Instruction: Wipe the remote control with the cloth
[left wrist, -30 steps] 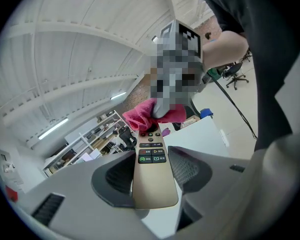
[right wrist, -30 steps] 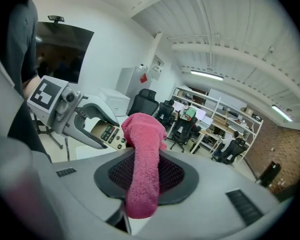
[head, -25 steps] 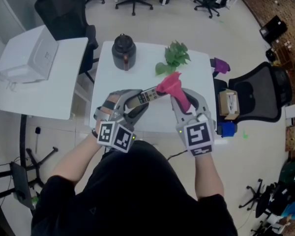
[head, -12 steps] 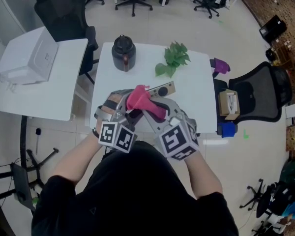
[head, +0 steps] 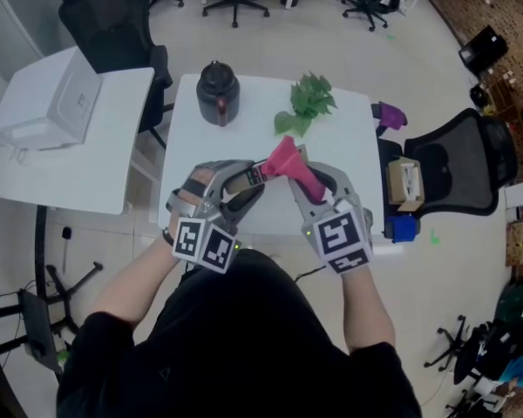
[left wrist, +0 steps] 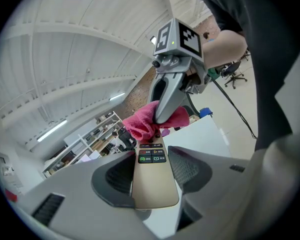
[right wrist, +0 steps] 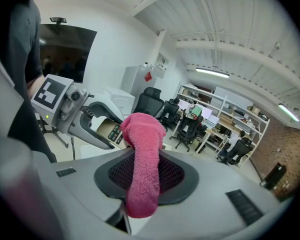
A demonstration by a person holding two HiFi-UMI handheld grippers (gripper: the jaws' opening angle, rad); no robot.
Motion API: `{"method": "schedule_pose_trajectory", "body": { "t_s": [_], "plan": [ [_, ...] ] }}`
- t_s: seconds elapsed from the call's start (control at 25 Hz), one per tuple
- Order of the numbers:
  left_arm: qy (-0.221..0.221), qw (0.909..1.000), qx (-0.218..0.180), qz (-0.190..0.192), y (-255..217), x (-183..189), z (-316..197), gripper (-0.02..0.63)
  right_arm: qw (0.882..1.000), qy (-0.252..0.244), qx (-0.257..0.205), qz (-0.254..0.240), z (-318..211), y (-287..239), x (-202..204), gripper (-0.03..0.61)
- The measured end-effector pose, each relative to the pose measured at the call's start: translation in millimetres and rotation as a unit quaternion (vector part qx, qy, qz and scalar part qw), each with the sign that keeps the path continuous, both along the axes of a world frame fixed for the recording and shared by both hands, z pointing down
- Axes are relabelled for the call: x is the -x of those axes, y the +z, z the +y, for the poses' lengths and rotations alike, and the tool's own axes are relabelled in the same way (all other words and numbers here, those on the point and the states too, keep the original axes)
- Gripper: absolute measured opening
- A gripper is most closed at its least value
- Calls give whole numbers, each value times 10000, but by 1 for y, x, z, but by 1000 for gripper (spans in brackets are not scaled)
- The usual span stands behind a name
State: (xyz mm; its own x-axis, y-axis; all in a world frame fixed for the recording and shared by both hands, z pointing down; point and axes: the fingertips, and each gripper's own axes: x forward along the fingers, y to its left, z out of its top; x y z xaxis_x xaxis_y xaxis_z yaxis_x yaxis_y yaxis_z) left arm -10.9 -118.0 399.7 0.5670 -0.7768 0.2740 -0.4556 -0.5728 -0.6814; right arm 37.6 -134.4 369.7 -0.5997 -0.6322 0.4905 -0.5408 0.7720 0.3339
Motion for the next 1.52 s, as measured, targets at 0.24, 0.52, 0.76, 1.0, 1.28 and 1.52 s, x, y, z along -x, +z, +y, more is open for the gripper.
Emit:
{"method": "schedule_pose_trajectory", "body": {
  "t_s": [0.24, 0.52, 0.76, 1.0, 1.28, 1.52],
  "plan": [
    [8, 9998, 94, 168, 0, 1, 0, 210, 9984, 462, -159, -267, -20, -14, -27, 98],
    [67, 8773, 2528, 4078, -23, 15, -20, 210, 9542, 316, -258, -2962, -4, -64, -34, 98],
    [804, 5906, 3737, 7107, -52, 39, -38, 210, 8883, -157, 1356, -4384, 21, -26, 2, 98],
    [1305, 4909, 3882, 7690, -66, 43, -37, 209, 8705, -591, 2052, -4434, 40, -4, 39, 98],
    [1508, 5134, 4187, 7337, -64, 28, -19, 209, 8678, -633, 2119, -4451, 37, -4, 42, 98],
    [1739, 5513, 4565, 6763, -57, 8, 3, 209, 8678, -385, 1748, -4636, 10, -25, 15, 98]
  ]
}}
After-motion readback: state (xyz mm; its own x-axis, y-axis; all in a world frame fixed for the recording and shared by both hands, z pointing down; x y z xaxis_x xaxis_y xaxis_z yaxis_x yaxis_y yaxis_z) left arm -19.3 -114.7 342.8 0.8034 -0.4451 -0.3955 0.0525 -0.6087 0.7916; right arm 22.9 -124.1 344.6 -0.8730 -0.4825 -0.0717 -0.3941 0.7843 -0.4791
